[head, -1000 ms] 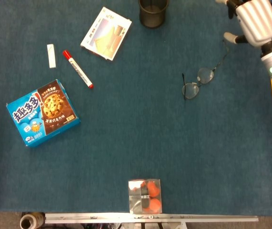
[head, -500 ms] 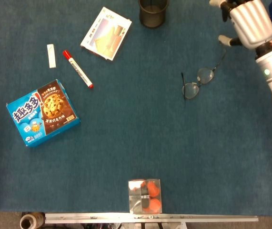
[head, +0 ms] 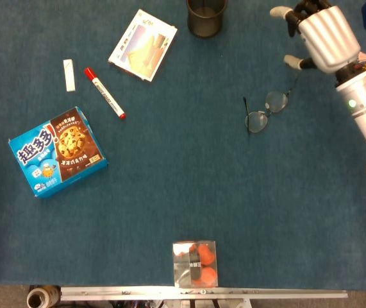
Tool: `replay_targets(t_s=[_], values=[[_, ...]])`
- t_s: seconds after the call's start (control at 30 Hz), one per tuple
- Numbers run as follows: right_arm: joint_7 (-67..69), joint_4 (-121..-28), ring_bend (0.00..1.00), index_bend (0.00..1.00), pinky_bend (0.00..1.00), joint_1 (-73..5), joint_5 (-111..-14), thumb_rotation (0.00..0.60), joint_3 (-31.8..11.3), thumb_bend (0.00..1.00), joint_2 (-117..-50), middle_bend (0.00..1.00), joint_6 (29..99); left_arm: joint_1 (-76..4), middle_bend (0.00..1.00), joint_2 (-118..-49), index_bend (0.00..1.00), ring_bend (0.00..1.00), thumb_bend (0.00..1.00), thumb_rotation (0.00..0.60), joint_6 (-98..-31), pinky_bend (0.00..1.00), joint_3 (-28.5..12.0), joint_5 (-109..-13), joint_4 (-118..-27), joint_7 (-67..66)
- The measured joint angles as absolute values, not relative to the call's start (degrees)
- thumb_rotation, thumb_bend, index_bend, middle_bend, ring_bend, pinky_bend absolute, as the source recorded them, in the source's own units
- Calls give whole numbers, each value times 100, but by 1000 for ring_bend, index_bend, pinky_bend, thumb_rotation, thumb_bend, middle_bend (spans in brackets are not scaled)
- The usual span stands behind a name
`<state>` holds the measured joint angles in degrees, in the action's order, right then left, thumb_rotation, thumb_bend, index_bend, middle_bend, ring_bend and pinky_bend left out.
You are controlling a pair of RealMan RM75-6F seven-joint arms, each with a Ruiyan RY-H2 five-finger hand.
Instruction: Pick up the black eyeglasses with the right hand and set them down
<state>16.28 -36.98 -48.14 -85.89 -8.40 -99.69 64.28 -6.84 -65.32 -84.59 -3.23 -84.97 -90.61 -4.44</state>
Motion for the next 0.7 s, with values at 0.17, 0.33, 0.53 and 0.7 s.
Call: replay_targets(t_s=[0.17, 0.33, 0.53, 0.7], values=[[1582, -3785, 335, 282, 251, -4815, -8618, 600, -810, 61, -9986, 577, 6438, -684, 307, -6532, 431, 262, 59, 600, -8459, 438, -323, -8497, -9061, -444], [1540, -3868, 335, 282, 251, -4827, -8641, 600, -796, 61, -10009, 577, 6444, -684, 307, -6532, 431, 262, 60, 600, -8459, 439, -323, -8497, -9061, -444], [1486, -3959, 336, 282, 251, -4832, -8660, 600, -781, 62, -10039, 577, 6457, -684, 307, -6532, 431, 262, 59, 600, -8459, 439, -323, -8497, -9061, -444], [1425, -3991, 335, 282, 251, -4834, -8688, 600, -755, 61, -10075, 577, 6457, -684, 307, -6532, 431, 262, 59, 600, -8459, 439, -323, -8497, -9061, -444]])
